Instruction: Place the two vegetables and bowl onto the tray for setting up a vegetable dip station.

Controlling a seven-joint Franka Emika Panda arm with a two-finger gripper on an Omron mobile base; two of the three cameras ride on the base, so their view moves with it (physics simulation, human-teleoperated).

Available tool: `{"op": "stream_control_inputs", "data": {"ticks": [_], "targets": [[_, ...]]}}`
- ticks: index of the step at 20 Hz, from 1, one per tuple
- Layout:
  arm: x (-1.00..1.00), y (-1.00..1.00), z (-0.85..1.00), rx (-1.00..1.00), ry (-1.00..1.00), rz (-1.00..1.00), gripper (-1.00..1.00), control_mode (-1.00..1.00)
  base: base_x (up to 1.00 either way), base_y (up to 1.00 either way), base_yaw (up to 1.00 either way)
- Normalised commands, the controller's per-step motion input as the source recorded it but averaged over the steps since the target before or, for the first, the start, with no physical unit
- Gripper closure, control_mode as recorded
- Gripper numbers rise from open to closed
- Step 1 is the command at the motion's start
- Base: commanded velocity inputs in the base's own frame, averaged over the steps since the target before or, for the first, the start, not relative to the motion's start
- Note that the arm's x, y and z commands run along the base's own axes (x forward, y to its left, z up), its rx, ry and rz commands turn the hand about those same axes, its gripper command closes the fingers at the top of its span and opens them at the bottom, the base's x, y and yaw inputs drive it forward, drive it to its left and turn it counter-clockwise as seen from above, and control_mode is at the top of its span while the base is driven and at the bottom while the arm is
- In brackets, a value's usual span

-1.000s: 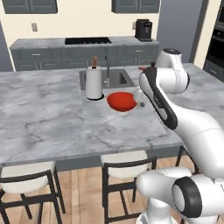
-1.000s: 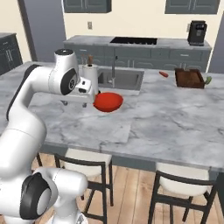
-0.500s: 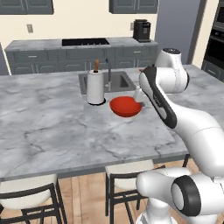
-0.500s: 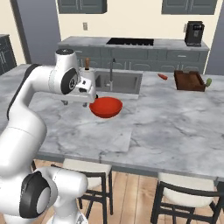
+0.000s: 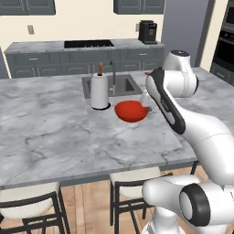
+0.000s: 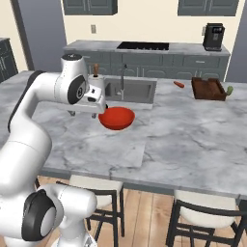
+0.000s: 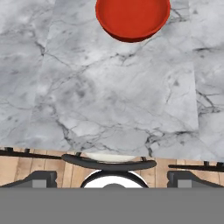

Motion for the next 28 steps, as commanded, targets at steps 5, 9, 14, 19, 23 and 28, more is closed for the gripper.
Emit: {"op": "stream_control_inputs", "data": {"ticks": [5, 9, 14, 19, 23, 28], "targets": [[0.0, 0.0, 0.0, 0.0, 0.0, 0.0, -1.0, 1.0, 0.0, 0.0, 0.0], [0.0, 0.0, 0.0, 0.0, 0.0, 0.0, -1.0, 1.0, 0.0, 0.0, 0.0], [0.0, 0.0, 0.0, 0.0, 0.0, 0.0, -1.0, 1.0, 0.0, 0.0, 0.0], [0.23, 0.0, -0.03, -0.09, 0.15, -0.03, -1.0, -1.0, 0.05, 0.0, 0.0], [0.53, 0.0, -0.04, -0.08, 0.18, -0.07, -1.0, -1.0, 0.0, 0.0, 0.0], [0.52, -0.04, -0.03, -0.01, 0.07, -0.04, -1.0, -1.0, 0.0, 0.0, 0.0]]}}
